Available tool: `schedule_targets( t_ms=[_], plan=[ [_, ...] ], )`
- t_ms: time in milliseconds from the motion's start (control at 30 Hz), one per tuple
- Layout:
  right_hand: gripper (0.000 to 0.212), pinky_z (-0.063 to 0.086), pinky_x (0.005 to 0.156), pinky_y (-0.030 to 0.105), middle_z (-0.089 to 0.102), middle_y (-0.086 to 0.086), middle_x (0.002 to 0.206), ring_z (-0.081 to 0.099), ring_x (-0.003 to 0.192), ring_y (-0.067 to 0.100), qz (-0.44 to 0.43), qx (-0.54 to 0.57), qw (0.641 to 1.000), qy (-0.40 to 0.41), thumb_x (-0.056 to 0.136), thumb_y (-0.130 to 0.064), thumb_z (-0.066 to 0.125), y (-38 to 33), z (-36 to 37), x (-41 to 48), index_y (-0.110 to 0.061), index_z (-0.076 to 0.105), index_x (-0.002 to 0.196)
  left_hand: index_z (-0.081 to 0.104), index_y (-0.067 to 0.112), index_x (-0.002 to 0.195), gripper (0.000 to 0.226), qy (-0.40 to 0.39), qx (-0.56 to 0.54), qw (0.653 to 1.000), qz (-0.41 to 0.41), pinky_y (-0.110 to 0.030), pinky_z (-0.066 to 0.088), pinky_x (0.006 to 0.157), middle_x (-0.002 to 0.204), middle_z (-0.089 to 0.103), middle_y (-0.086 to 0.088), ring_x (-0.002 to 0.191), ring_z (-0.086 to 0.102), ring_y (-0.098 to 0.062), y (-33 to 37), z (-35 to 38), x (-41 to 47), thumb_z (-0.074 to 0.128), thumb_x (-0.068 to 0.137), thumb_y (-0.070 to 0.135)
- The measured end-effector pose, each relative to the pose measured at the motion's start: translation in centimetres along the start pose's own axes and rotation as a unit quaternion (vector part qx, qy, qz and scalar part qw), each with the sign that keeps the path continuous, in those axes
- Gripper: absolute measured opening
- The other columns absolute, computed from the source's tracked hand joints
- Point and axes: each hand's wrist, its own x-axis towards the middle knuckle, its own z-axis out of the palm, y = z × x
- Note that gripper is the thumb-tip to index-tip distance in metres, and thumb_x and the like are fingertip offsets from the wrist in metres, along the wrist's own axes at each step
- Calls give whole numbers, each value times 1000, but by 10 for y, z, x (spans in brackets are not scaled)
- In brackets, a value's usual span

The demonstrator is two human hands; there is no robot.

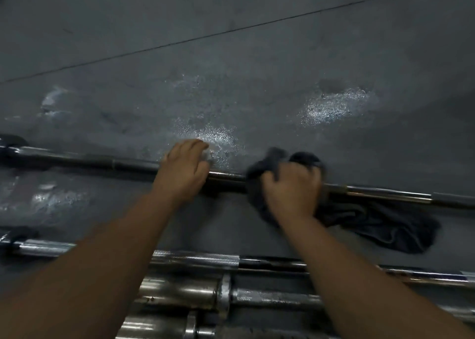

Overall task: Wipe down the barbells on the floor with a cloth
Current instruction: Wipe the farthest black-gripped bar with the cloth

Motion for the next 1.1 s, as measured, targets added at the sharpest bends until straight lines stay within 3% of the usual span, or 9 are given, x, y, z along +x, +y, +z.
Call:
schedule_targets(
  t_ms=[100, 200, 267, 400, 500, 600, 800, 967, 1100],
  plan=[
    [29, 33, 106, 50, 67, 2, 88, 60, 88, 27, -112, 41, 992, -41, 79, -45, 50, -72, 22, -16, -23, 66, 90, 56, 9, 128, 63, 22, 88, 995, 46, -42, 31, 107, 130, 58, -10, 120, 50, -31, -8, 8, -21, 32, 78, 37],
    [31, 41, 93, 45, 66, 5, 88, 60, 88, 31, -203, 0, 976, -86, 78, -41, 51, -36, 16, -5, -20, 64, 96, 48, 12, 139, 72, -22, 125, 990, 66, -41, 21, 112, 139, 53, -9, 129, 43, -27, -18, 7, -20, 35, 75, 42],
    [25, 45, 79, 43, 64, 11, 80, 59, 79, 36, -137, -30, 987, -81, 77, -37, 49, 13, -1, 12, -15, 61, 82, 41, 18, 143, 76, -65, 142, 986, 63, -41, 16, 114, 142, 48, -5, 134, 38, -25, -20, 2, -13, 40, 73, 46],
    [23, 35, 103, 49, 65, 9, 85, 59, 91, 31, 69, -57, 996, -9, 80, -36, 50, 13, -8, 5, -18, 64, 82, 48, 23, 126, 69, -82, 188, 975, 87, -43, 24, 102, 122, 52, -3, 116, 47, -28, -24, 4, -1, 47, 63, 51],
    [34, 29, 109, 54, 67, 3, 100, 59, 106, 27, -31, -5, 999, -25, 78, -39, 48, -74, 18, 0, -21, 68, 97, 52, 20, 110, 62, -66, 196, 970, 125, -42, 35, 88, 108, 55, -4, 101, 52, -30, -26, -2, 25, 43, 59, 54],
    [55, 17, 117, 51, 60, -1, 130, 47, 132, 23, -100, -7, 992, -73, 82, -45, 39, -86, 28, 10, -25, 62, 127, 51, 18, 124, 72, -78, 184, 967, 155, -44, 38, 90, 127, 55, -3, 114, 51, -30, -28, -10, 53, 46, 63, 56],
    [48, 23, 113, 51, 44, 0, 150, 28, 144, 24, 123, -78, 982, -118, 94, -41, 41, -80, 0, 29, -23, 52, 138, 42, 24, 133, 81, -164, 164, 954, 189, -42, 39, 96, 137, 50, -1, 124, 49, -26, -27, -32, 83, 37, 62, 62],
    [53, 29, 110, 45, 50, 4, 144, 41, 137, 26, -33, 2, 985, -167, 89, -39, 40, -126, -2, -1, -20, 52, 138, 29, 16, 150, 95, -230, 132, 946, 189, -37, 38, 107, 148, 42, -9, 132, 45, -28, -42, -35, 47, 35, 68, 62],
    [43, 43, 94, 45, 65, 17, 110, 59, 107, 36, 183, -68, 980, -29, 83, -35, 44, -15, -23, -15, -8, 66, 107, 9, 16, 158, 104, -207, 136, 937, 247, -38, 11, 120, 165, 11, -5, 151, 17, -25, -54, -31, -5, 41, 67, 53]
  ],
)
